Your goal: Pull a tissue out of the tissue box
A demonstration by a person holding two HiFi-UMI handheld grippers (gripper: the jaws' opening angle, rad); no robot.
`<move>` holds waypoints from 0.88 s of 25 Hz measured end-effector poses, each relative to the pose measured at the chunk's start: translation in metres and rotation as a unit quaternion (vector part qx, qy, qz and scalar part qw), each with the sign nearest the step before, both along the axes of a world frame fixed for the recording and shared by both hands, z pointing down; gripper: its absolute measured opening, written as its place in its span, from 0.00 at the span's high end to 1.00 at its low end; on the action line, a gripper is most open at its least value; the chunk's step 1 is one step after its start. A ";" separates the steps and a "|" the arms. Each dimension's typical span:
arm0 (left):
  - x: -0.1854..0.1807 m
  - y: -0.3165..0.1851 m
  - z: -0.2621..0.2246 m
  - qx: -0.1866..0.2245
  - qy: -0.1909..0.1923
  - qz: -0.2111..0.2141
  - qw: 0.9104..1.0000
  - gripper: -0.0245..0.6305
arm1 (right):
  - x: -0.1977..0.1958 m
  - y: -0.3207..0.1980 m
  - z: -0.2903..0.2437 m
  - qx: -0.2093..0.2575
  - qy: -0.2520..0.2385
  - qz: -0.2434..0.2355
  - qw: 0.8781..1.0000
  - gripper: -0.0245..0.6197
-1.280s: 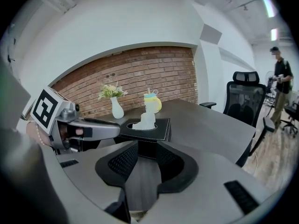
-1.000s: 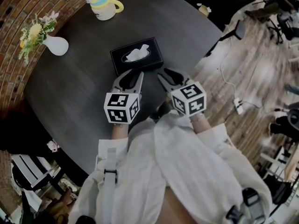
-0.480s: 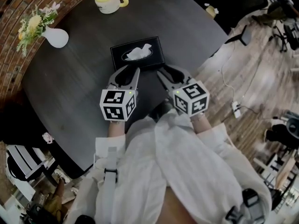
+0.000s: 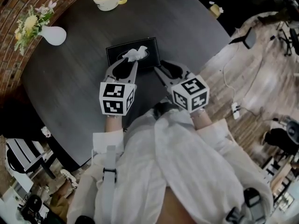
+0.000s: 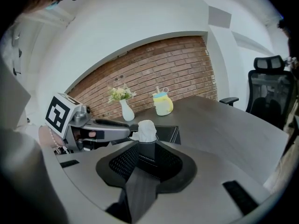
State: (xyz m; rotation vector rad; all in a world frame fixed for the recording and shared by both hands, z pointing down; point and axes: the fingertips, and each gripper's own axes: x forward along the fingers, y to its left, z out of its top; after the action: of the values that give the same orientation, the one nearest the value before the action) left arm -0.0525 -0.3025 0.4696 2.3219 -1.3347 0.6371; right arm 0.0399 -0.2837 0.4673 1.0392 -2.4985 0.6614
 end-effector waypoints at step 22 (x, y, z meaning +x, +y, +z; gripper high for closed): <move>0.012 -0.034 0.020 -0.046 -0.059 0.043 0.996 0.75 | 0.003 -0.033 0.010 -0.014 0.004 -0.039 0.999 0.82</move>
State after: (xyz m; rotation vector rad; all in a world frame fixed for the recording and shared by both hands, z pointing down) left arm -0.0404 -0.3366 0.4895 2.3088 -1.2339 0.8552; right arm 0.0426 -0.3170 0.4773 0.9272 -2.5006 0.6664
